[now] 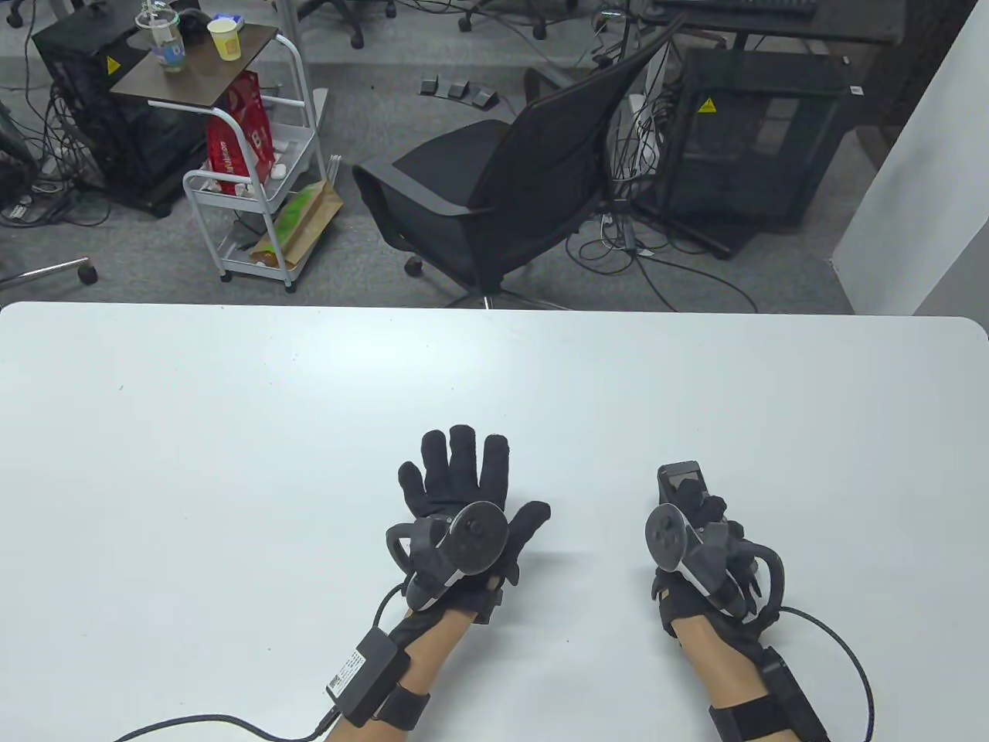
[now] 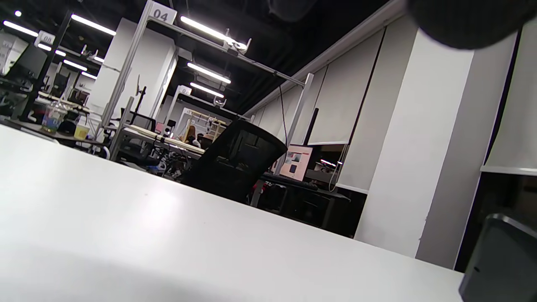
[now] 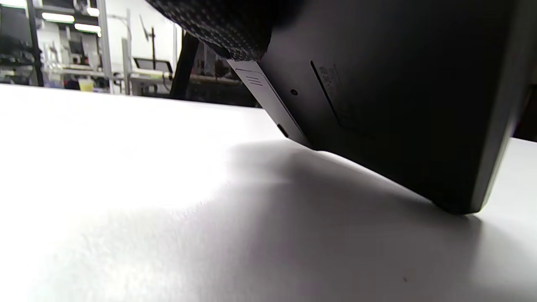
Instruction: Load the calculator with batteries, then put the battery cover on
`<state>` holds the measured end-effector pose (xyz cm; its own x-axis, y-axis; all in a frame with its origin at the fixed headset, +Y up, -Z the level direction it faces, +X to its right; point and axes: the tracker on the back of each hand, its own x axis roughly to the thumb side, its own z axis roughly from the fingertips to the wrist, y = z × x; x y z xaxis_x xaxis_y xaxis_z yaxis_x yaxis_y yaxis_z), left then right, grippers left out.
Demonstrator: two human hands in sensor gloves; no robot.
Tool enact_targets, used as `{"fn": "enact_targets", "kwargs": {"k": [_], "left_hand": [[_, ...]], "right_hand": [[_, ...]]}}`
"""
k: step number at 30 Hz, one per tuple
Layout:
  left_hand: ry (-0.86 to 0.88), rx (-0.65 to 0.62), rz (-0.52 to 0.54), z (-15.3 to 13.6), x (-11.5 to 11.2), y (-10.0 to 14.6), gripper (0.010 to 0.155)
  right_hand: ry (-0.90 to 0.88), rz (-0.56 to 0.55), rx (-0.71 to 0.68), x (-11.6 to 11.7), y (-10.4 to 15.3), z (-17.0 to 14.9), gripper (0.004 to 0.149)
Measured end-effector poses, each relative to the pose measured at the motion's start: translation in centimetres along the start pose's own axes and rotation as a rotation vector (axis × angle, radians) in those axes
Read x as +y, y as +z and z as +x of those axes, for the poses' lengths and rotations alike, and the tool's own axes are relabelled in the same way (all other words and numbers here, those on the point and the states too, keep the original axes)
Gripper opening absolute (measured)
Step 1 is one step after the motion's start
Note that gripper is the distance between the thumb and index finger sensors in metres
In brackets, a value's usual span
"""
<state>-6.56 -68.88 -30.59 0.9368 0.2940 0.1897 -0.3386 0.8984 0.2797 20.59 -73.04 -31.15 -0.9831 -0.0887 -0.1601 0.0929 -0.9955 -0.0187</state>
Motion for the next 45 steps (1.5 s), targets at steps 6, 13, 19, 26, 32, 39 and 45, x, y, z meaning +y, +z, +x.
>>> {"fn": "enact_targets", "kwargs": {"k": [6,13,19,26,32,39,45], "left_hand": [[-0.049,-0.023,-0.032,1.1,0.9,-0.2,0.093],[-0.11,-0.026,-0.125,1.3,1.6,1.6,0.093],[-0.133,-0.013,-0.163,0.3,0.2,2.9,0.091],[-0.133,0.008,-0.191,-0.7,-0.6,3.2,0.091],[-0.137,0.016,-0.183,-1.1,-0.6,3.1,0.09],[-0.173,-0.012,-0.138,-1.4,-0.4,2.7,0.091],[-0.146,0.002,-0.195,-2.1,-0.3,2.5,0.094]], "right_hand": [[0.03,0.076,-0.008,0.6,-0.4,0.7,0.065],[-0.001,0.108,-0.038,0.7,-1.0,0.7,0.071],[0.042,0.036,-0.065,1.3,-1.4,0.9,0.075],[0.082,0.041,-0.083,2.3,-1.6,1.5,0.078],[0.057,0.056,-0.076,2.3,-1.6,1.5,0.079],[-0.029,0.097,-0.075,1.8,-1.5,0.8,0.075],[-0.172,-0.063,-0.239,-0.9,0.3,0.0,0.075]]}}
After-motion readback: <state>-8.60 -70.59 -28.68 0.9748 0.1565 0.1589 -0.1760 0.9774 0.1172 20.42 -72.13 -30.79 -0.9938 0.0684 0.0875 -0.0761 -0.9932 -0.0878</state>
